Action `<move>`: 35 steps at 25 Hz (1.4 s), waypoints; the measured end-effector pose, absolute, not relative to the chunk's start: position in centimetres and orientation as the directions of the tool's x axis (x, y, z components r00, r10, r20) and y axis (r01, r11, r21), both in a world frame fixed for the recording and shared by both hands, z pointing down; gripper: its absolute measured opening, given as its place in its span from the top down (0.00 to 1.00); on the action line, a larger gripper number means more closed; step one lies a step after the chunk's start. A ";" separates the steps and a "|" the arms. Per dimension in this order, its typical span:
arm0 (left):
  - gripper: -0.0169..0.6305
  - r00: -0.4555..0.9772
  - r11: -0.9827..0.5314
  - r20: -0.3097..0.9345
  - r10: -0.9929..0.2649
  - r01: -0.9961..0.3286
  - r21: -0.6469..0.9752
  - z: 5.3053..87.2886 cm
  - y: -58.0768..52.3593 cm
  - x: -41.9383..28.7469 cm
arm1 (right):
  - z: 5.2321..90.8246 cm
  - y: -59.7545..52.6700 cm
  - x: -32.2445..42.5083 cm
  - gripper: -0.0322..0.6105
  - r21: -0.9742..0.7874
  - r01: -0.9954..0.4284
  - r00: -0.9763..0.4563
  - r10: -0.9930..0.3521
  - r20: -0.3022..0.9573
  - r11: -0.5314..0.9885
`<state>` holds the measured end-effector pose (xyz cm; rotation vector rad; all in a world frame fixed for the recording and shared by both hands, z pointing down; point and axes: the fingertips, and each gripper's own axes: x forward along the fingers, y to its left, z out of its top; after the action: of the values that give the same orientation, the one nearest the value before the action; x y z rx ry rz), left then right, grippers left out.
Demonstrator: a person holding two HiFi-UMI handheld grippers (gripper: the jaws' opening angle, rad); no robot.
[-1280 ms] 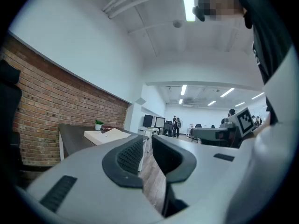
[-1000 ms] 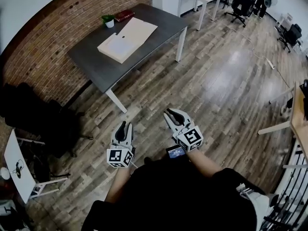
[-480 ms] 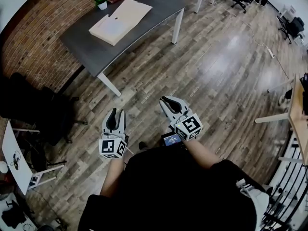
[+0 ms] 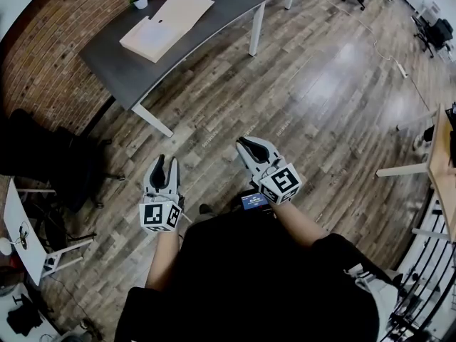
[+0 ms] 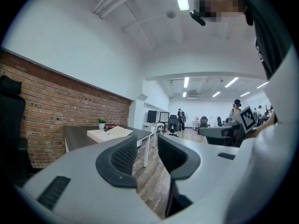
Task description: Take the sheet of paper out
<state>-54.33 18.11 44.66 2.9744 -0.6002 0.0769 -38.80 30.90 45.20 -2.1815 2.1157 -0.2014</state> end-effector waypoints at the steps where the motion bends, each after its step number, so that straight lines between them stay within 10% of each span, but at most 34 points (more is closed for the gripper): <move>1: 0.79 0.922 -0.917 0.071 -0.382 -0.387 0.096 44.8 18.4 -53.9 | 45.2 31.4 -38.3 0.89 -0.171 -0.985 0.028 -0.999 0.018 -0.030; 35: 0.79 0.959 -0.936 0.055 -0.278 -0.283 0.208 46.7 -1.8 -30.8 | 45.1 12.7 -16.2 0.89 -0.138 -0.986 0.084 -0.993 0.082 -0.095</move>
<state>-30.85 -1.79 46.75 2.8959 -0.4194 0.0361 -16.20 12.74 45.09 -2.2780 2.0810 -0.2379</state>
